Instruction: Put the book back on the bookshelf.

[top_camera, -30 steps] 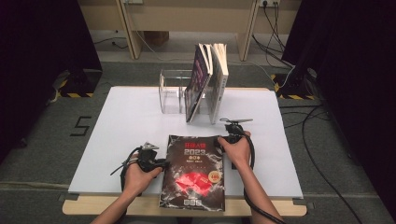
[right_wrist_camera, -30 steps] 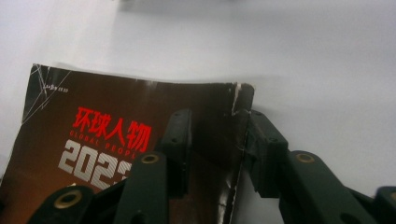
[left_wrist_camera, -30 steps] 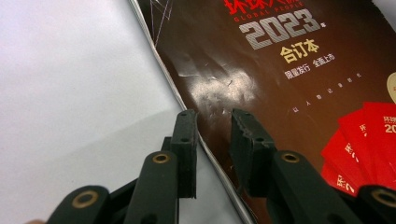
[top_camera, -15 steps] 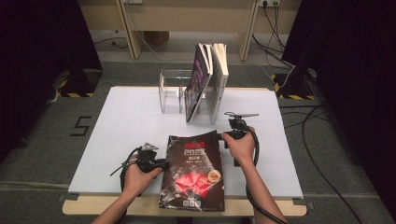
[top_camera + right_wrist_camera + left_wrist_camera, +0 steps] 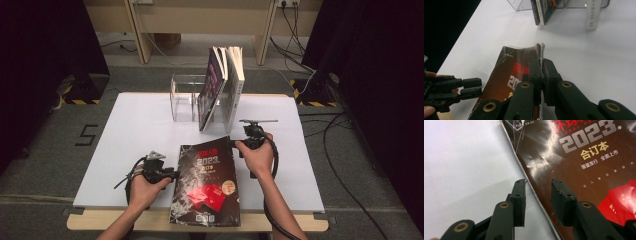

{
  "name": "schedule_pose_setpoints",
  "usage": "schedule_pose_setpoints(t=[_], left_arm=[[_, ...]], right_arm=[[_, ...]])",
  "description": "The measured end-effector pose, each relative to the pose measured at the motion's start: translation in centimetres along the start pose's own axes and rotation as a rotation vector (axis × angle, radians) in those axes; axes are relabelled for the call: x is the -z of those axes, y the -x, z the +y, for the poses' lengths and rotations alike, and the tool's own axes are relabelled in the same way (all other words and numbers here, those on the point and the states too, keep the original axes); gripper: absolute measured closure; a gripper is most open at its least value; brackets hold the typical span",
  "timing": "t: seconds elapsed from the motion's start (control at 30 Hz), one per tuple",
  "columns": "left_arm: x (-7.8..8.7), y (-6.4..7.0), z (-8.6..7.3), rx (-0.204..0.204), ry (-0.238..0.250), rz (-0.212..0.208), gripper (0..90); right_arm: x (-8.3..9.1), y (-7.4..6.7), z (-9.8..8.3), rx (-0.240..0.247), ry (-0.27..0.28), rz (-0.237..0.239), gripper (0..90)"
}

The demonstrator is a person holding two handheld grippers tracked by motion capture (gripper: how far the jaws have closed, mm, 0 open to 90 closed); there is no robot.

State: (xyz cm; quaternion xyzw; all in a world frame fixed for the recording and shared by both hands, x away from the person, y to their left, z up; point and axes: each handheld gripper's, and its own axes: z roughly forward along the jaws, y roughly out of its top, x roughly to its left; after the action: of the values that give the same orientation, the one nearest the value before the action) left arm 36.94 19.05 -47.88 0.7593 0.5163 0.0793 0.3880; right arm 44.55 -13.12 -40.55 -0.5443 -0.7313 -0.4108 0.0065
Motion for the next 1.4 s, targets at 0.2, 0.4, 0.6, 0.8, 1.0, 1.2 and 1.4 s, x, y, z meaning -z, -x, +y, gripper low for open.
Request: schedule_pose_setpoints(t=[0.2,0.4,0.6,0.8,1.0,1.2,1.4], left_arm=[[0.3,-0.2,0.1,0.008,0.014,0.002,64.3],[0.6,-0.3,0.2,0.009,0.033,0.003,64.1],[1.2,-0.4,0.5,0.012,0.067,0.006,62.1],[1.8,-0.4,0.9,0.02,0.108,0.002,57.2],[2.5,-0.5,1.4,0.036,0.144,0.006,52.8],[3.0,-0.6,1.7,0.032,0.167,0.006,52.1],[3.4,-0.6,2.1,0.031,0.185,0.012,52.2]], right_arm=[[0.1,-0.8,0.2,0.055,-0.003,-0.023,86.9],[0.1,-1.1,0.1,0.057,0.019,-0.028,87.2],[1.2,-2.4,0.4,0.072,0.077,-0.005,87.3],[2.2,-3.8,1.2,0.091,0.133,0.016,87.4],[2.8,-4.7,1.7,0.104,0.177,0.022,87.4],[3.3,-5.5,2.2,0.113,0.219,0.025,87.5],[3.9,-6.1,2.9,0.123,0.258,0.03,87.5]])
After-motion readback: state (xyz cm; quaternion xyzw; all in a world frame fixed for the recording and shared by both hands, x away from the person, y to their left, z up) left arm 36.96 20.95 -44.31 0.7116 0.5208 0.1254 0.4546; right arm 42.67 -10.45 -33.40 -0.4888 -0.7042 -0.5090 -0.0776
